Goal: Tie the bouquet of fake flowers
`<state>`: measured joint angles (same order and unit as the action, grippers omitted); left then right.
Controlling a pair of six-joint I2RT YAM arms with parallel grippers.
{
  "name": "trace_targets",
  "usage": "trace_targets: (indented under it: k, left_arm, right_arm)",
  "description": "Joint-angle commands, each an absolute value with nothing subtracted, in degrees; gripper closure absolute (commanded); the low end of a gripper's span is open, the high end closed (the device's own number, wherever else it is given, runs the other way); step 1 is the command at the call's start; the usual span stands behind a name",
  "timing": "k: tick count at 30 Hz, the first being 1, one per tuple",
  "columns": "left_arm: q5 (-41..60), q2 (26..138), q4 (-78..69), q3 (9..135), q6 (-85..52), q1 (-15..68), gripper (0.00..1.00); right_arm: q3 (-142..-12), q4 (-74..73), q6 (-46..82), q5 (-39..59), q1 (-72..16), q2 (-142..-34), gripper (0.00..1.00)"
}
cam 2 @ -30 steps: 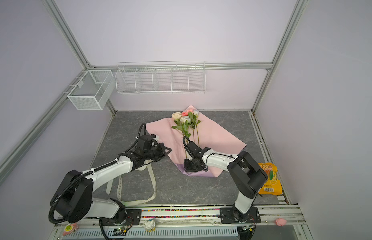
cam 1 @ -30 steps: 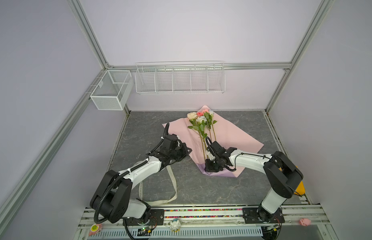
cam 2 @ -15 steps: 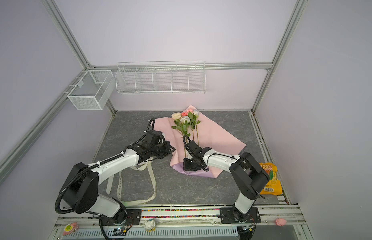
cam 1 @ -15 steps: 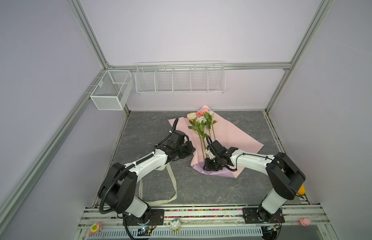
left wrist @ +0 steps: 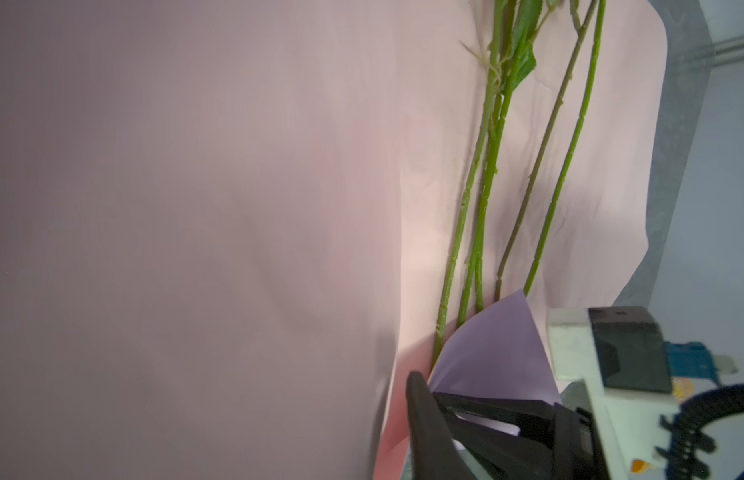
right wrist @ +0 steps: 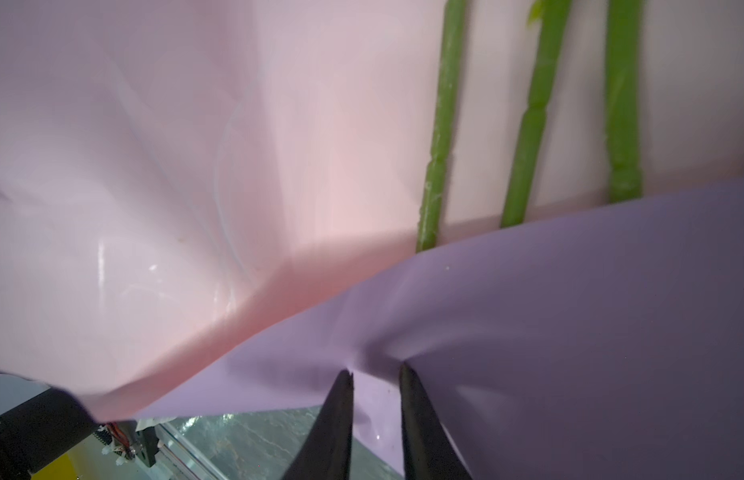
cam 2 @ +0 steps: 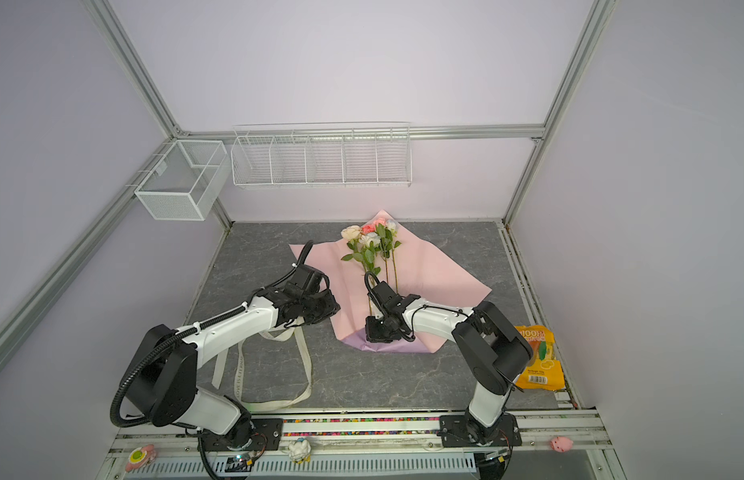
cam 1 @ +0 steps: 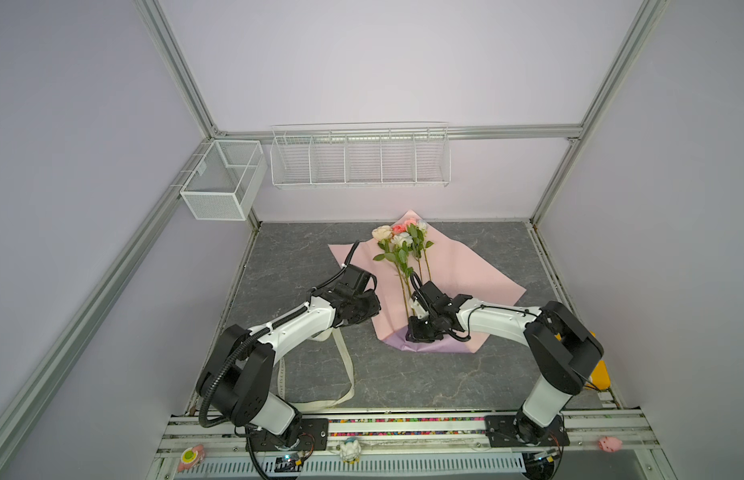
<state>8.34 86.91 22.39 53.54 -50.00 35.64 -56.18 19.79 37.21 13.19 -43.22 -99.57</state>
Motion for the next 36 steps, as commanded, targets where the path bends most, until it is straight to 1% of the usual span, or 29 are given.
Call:
trace_targets:
  k: [1,4,6,9,12,14,16,17,19,20,25,29,36]
  left_arm:
    - [7.15,85.94,22.60,49.97,-50.53,35.14,0.64]
    - [10.99,85.18,15.00,45.15,-51.31,32.99,0.53]
    - [15.17,85.20,7.40,41.67,-52.08,30.71,0.48]
    - [21.07,86.35,-2.87,37.97,-53.90,26.87,0.46]
    - [23.43,87.69,-6.76,37.35,-54.64,24.16,0.46]
    - [23.23,88.19,-6.27,37.89,-54.64,23.46,0.50]
    - [21.95,88.73,-3.64,39.02,-54.05,23.37,0.58]
    - [21.42,88.82,-2.49,39.51,-53.66,23.36,0.63]
    - [21.48,88.87,-1.18,39.97,-52.33,23.58,0.77]
    - [21.22,88.65,-0.20,40.27,-51.46,23.99,0.81]
    - [15.75,83.40,5.40,40.48,-49.29,28.03,0.87]
    - [16.76,80.13,2.09,40.05,-51.21,30.03,0.87]
    - [17.24,78.41,5.34,43.61,-50.89,30.27,0.94]
  right_arm:
    - [-56.95,20.46,36.55,12.94,-43.46,-100.11,0.76]
    - [-56.95,20.50,36.45,12.90,-43.51,-100.13,0.76]
    - [-57.09,20.65,36.39,12.92,-43.51,-100.28,0.76]
    - [-57.13,20.72,36.37,12.86,-43.50,-100.36,0.75]
    - [-57.18,20.68,36.40,12.82,-43.48,-100.37,0.75]
    - [-57.11,20.57,36.51,12.83,-43.46,-100.37,0.75]
    - [-56.97,20.32,36.55,13.11,-43.43,-100.37,0.75]
    - [-56.98,20.15,36.43,13.44,-43.48,-100.37,0.74]
    - [-56.72,18.35,35.04,16.07,-43.59,-100.31,0.73]
    - [-56.44,17.38,34.38,16.94,-43.79,-100.07,0.72]
    - [-57.61,21.33,33.01,12.31,-44.39,-100.45,0.71]
    - [-57.68,22.94,32.71,9.70,-44.39,-101.42,0.72]
    - [-57.46,23.11,32.96,8.37,-44.53,-103.08,0.75]
